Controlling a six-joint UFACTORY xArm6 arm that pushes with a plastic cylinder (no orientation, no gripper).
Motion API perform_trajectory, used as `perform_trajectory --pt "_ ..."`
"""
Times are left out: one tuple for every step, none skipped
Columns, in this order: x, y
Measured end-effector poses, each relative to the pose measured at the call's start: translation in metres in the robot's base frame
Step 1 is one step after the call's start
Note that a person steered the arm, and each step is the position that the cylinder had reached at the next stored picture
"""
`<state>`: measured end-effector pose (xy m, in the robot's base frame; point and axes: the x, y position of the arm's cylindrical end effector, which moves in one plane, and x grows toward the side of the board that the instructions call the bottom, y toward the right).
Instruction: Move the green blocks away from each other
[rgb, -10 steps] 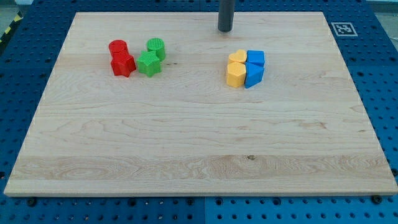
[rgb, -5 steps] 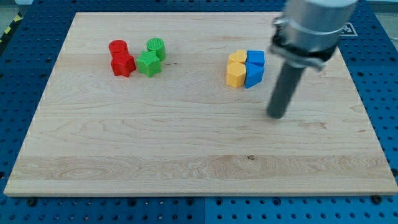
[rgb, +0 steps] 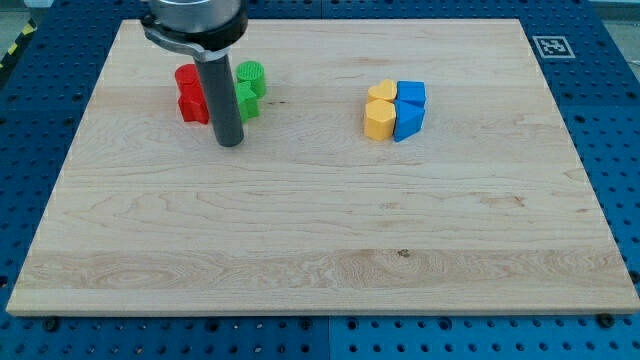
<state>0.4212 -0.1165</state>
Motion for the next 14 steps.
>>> perform_trajectory --pt "-0.003 -0.001" --pt "-0.012 -0.001" --pt "-0.023 -0.002" --pt "-0.030 0.001" --pt "-0.044 0.015" --pt "-0.063 0.041" --pt "-0.075 0.075" --pt "-0.090 0.110" --pt "-0.114 0.112" --pt "-0.107 0.120" --pt "-0.107 0.101" --pt "-0.108 0.089" --pt "-0.115 0.070" --pt "-0.147 0.073"
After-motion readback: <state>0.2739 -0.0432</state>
